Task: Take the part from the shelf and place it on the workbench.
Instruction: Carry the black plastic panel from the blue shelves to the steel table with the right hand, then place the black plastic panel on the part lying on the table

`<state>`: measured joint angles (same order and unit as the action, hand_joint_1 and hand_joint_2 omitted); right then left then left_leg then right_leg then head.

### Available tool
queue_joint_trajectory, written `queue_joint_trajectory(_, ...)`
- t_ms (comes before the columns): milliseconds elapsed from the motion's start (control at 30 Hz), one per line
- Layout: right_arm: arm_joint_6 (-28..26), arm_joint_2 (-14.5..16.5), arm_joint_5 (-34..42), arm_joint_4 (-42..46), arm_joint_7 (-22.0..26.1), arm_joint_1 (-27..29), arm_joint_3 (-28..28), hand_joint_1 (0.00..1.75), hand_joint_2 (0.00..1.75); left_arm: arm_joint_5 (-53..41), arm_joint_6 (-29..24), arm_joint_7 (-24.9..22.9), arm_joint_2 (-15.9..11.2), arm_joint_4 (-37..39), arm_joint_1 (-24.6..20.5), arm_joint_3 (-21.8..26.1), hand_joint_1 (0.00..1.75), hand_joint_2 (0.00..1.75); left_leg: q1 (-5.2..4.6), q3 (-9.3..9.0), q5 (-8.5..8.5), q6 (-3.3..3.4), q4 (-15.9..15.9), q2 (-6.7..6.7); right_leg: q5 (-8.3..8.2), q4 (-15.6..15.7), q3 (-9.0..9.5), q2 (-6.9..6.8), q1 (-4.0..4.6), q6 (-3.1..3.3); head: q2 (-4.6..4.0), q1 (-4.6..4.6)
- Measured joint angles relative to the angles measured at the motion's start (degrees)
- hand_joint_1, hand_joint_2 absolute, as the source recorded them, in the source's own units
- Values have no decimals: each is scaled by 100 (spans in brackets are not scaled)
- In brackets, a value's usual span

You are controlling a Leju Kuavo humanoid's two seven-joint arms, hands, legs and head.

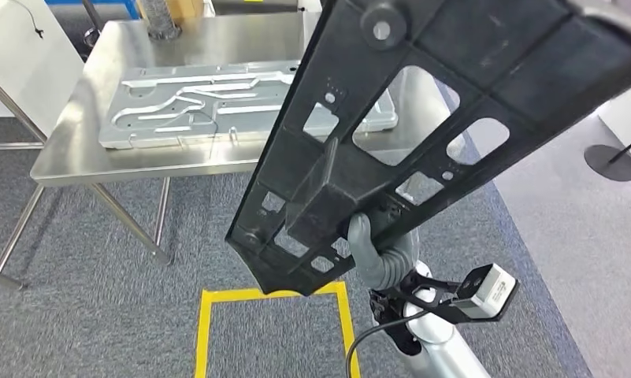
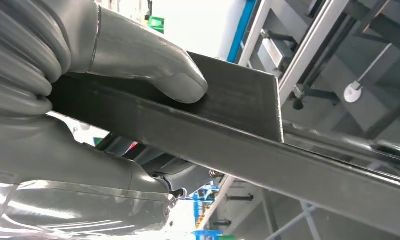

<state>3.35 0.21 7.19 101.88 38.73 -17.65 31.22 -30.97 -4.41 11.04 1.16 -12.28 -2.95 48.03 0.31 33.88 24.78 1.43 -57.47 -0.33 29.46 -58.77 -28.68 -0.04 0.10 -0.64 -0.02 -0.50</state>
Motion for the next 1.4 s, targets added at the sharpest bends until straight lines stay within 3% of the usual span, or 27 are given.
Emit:
queue_joint_trajectory(67,-21,1,-3,54,3,-2,1,175,175,-14,8,4,0,0,-9,11,0,175,13,-117,51,51,42,-13,96,-571,-333,3,-12,-43,0,0)
queue_joint_trajectory(133,-26,1,-5,98,6,15,3,175,175,-19,13,3,-1,0,-14,30,0,175,7,-215,142,77,48,-18,383,-1287,-850,6,-25,-70,-1,0)
queue_joint_trajectory(167,-28,1,-6,110,7,28,3,175,175,-18,13,1,-1,0,-9,38,0,175,3,-274,197,80,48,-22,512,-1499,-1061,5,-29,-77,-1,0)
queue_joint_trajectory(200,-28,1,-5,118,5,42,4,175,175,-17,13,-1,-2,0,-5,44,0,175,-1,-345,255,79,48,-28,551,-1525,-1183,5,-31,-77,-1,0)
queue_joint_trajectory(233,-29,1,-5,126,4,51,4,175,175,-16,13,-3,-2,0,-2,46,0,175,-6,-426,316,74,48,-36,464,-1362,-1212,5,-31,-71,-1,0)
queue_joint_trajectory(333,-28,1,-5,175,-9,55,4,175,175,-11,17,-4,1,0,-7,55,0,175,-28,-658,510,37,52,-56,-364,-308,-985,12,1,23,-1,0)
queue_joint_trajectory(367,-27,1,-6,203,-19,53,4,175,175,-10,21,-7,3,0,-13,58,0,175,-30,-705,571,8,57,-61,-564,-83,-923,19,26,62,-1,0)
queue_joint_trajectory(400,-26,1,-8,237,-31,53,3,175,175,-10,27,-11,4,0,-20,62,0,175,-26,-751,605,-24,47,-66,-662,28,-886,30,50,97,0,0)
queue_joint_trajectory(500,-9,1,5,358,-62,47,-1,175,175,-21,52,-15,-5,-1,-44,68,0,175,-9,-782,577,-121,-152,-61,-616,122,-713,44,54,196,1,1)
queue_joint_trajectory(533,6,1,15,395,-63,45,-1,175,175,-29,61,-12,-7,-1,-52,68,0,175,-5,-677,568,-143,-366,-49,-580,146,-639,38,40,230,0,1)
queue_joint_trajectory(600,40,2,24,446,-46,58,-3,175,175,-47,72,-3,-5,-1,-61,69,0,175,11,-267,719,-189,-1030,-27,-501,172,-524,30,24,276,-1,0)
queue_joint_trajectory(633,51,1,25,457,-33,74,-4,175,175,-57,75,0,-6,0,-56,70,0,175,21,-3,892,-220,-1376,-21,-451,175,-477,32,20,286,-1,0)
queue_joint_trajectory(700,65,-8,25,465,3,121,-8,175,175,-76,76,8,-13,0,-33,71,0,175,39,384,1202,-272,-1692,-14,-337,174,-354,45,10,278,-1,0)
queue_joint_trajectory(733,68,-14,25,465,24,141,-11,175,175,-84,77,13,-16,0,-24,71,0,175,43,459,1205,-281,-1591,-11,-275,174,-275,50,3,266,-1,0)
queue_joint_trajectory(767,71,-20,25,465,44,155,-15,175,175,-88,78,19,-19,0,-19,71,0,175,45,450,1052,-274,-1320,-7,-208,174,-187,53,-5,249,-1,0)
queue_joint_trajectory(833,72,-26,25,465,70,164,-23,175,175,-91,80,28,-24,0,-8,72,0,175,45,309,378,-241,-575,7,-75,175,-26,48,-12,209,-1,0)
queue_joint_trajectory(900,73,-29,25,468,80,171,-33,175,175,-92,82,33,-27,0,-2,73,0,175,20,223,-72,-189,-156,23,28,182,57,54,-3,147,0,0)
queue_joint_trajectory(933,75,-31,23,472,81,175,-37,175,175,-92,82,34,-28,0,-2,74,0,175,12,215,-131,-154,-111,23,55,173,77,59,3,110,0,0)
queue_joint_trajectory(1000,74,-37,20,488,84,176,-43,175,175,-91,83,38,-28,0,-5,74,0,175,11,171,-94,-81,-88,10,91,155,109,62,10,39,1,-1)
queue_joint_trajectory(1067,69,-43,17,502,87,173,-49,175,175,-91,89,44,-27,0,-7,74,0,175,26,78,-48,-21,-55,-1,166,-110,6,49,0,-17,0,0)
queue_joint_trajectory(1100,67,-45,17,503,89,173,-52,175,175,-92,93,47,-27,0,-9,74,0,175,29,32,-21,0,-44,-4,259,-404,-165,42,-10,-43,0,0)
queue_joint_trajectory(1167,67,-52,16,503,92,183,-58,175,175,-92,100,50,-28,0,-11,74,0,175,20,-41,59,29,-41,-5,533,-1159,-678,37,-24,-84,-1,0)
queue_joint_trajectory(1233,67,-61,18,500,91,206,-62,175,175,-91,102,49,-28,0,-4,75,0,175,8,-150,160,38,-42,-11,667,-1542,-1065,36,-30,-91,-1,0)
queue_joint_trajectory(1267,67,-68,18,499,90,213,-64,175,175,-91,103,49,-28,0,-1,75,0,175,0,-233,223,38,-41,-18,575,-1441,-1124,36,-30,-76,-1,0)
queue_joint_trajectory(1300,67,-73,18,498,90,216,-67,175,175,-91,105,48,-28,0,1,75,0,175,-9,-329,291,33,-40,-25,368,-1153,-1090,36,-28,-53,-1,0)
queue_joint_trajectory(1367,66,-81,17,497,93,220,-76,175,175,-93,114,49,-26,2,-1,75,0,175,-29,-504,434,7,-37,-35,-246,-409,-945,40,3,31,-1,-2)
queue_joint_trajectory(1400,64,-83,12,498,98,223,-83,175,175,-96,117,51,-23,3,-9,75,0,175,-32,-561,491,-19,-33,-39,-460,-170,-896,42,32,75,-1,1)
